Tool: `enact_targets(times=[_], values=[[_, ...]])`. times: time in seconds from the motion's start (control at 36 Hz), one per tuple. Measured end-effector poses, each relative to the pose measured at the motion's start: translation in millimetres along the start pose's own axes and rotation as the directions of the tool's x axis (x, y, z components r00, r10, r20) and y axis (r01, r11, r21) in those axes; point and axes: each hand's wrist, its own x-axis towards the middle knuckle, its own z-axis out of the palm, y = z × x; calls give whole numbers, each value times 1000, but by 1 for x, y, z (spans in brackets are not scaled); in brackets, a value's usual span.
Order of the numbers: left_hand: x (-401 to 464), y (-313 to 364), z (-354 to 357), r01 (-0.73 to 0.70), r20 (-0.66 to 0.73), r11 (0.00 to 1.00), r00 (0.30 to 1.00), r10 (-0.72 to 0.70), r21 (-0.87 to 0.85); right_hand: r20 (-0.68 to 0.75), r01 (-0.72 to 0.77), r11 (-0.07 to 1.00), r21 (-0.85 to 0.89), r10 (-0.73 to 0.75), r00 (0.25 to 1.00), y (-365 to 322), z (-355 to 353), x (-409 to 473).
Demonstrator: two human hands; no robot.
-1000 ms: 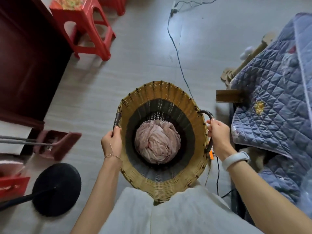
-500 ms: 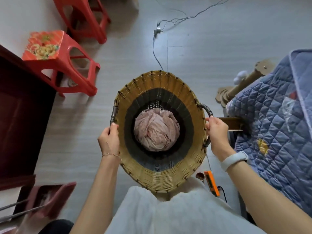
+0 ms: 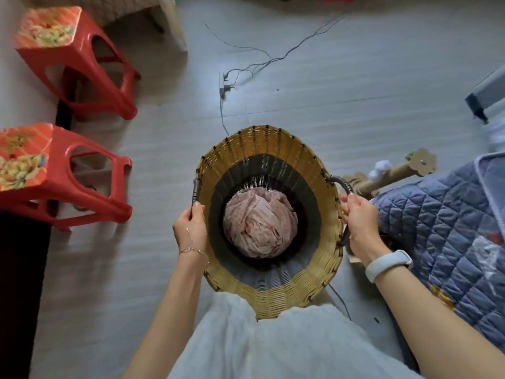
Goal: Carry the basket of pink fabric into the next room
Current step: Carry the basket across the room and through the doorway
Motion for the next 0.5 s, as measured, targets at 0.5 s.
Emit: enact_targets(times=[0.5], values=[[116, 149, 176, -40, 2, 998, 999, 39, 55, -82, -28, 998, 53, 33, 996, -134, 48, 199]])
